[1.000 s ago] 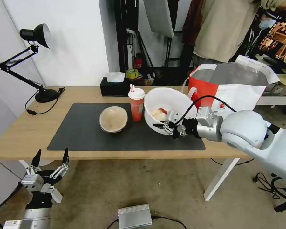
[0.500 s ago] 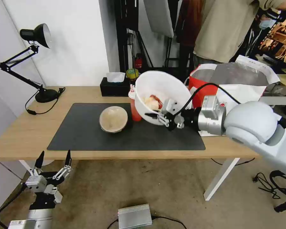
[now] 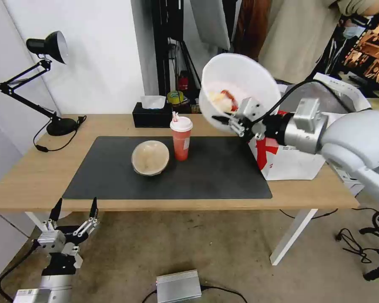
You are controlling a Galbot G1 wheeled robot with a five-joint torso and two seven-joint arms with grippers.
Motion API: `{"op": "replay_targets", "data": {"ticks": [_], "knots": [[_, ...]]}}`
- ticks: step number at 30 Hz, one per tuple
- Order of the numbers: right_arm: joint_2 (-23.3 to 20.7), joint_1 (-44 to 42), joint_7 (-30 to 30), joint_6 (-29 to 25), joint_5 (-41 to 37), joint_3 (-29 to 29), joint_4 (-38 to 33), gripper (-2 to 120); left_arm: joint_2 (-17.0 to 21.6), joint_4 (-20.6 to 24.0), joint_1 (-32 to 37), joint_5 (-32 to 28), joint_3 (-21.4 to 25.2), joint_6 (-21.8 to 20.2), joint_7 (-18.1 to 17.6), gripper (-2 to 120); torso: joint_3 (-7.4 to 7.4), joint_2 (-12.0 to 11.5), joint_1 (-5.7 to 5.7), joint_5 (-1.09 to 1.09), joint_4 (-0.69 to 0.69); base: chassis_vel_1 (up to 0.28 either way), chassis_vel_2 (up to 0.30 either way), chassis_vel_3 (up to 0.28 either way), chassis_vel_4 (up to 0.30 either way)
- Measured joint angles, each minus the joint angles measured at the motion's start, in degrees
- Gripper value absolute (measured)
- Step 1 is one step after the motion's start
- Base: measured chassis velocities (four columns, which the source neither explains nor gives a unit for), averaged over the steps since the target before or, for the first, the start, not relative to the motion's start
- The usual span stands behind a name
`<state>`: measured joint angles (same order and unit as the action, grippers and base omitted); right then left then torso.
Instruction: Pick up the trash from the table and place it into the takeout bag.
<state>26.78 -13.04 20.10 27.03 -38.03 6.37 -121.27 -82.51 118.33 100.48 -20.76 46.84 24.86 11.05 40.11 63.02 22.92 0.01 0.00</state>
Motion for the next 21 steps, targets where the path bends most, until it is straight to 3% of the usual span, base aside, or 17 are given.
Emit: {"op": "replay_targets", "data": {"ticks": [10, 21], "knots": [[-2.13, -8.84, 1.04, -1.27, 3.56, -11.59, 2.82, 0, 0.19, -0.29, 0.03, 0.83, -0.89, -0.03, 0.03, 100, 0.00, 0.00, 0.00, 0.00, -0.01, 0.000, 0.000, 0.000, 0.000], [-3.07, -12.09, 1.57, -2.97, 6.32, -16.00, 7.82, 0, 0.66, -0.62, -0.80, 1.22, -1.57, -0.24, 0.23, 100, 0.00, 0.00, 0.00, 0.00, -0.01, 0.000, 0.000, 0.000, 0.000]]}}
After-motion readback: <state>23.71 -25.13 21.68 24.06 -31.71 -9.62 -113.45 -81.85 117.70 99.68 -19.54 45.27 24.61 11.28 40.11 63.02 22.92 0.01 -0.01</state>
